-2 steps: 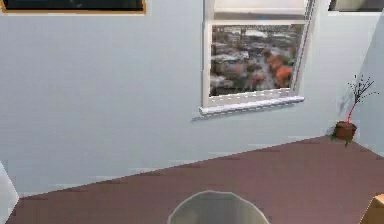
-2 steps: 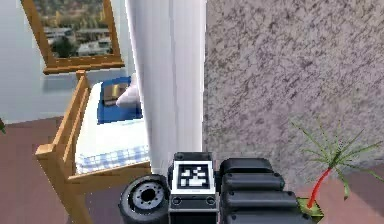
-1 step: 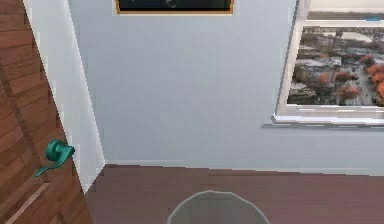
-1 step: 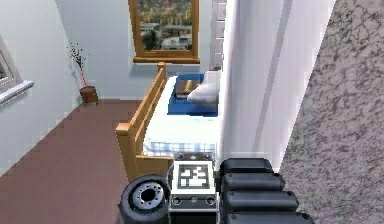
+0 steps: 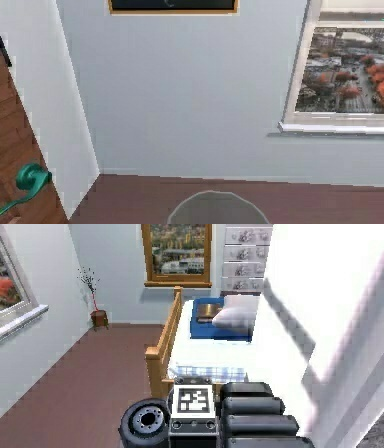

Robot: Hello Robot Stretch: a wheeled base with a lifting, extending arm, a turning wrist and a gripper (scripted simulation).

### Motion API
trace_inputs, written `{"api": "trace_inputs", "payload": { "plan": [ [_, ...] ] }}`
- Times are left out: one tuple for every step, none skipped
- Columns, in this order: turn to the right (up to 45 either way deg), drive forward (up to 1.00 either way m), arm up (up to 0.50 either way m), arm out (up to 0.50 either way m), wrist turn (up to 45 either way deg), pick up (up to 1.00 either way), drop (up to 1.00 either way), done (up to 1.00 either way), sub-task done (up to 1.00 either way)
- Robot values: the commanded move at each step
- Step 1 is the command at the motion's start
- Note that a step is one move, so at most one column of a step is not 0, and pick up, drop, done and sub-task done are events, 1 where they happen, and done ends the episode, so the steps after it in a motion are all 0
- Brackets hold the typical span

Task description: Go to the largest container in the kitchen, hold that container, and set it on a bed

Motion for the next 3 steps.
{"api": "trace_inputs", "payload": {
  "plan": [
    [45.0,0.00,0.00,0.00,0.0,0.00,0.00,0.00,0.00],
    [12.0,0.00,0.00,0.00,0.0,0.00,0.00,0.00,0.00],
    [0.0,0.80,0.00,0.00,0.0,0.00,0.00,0.00,0.00]
  ]
}}
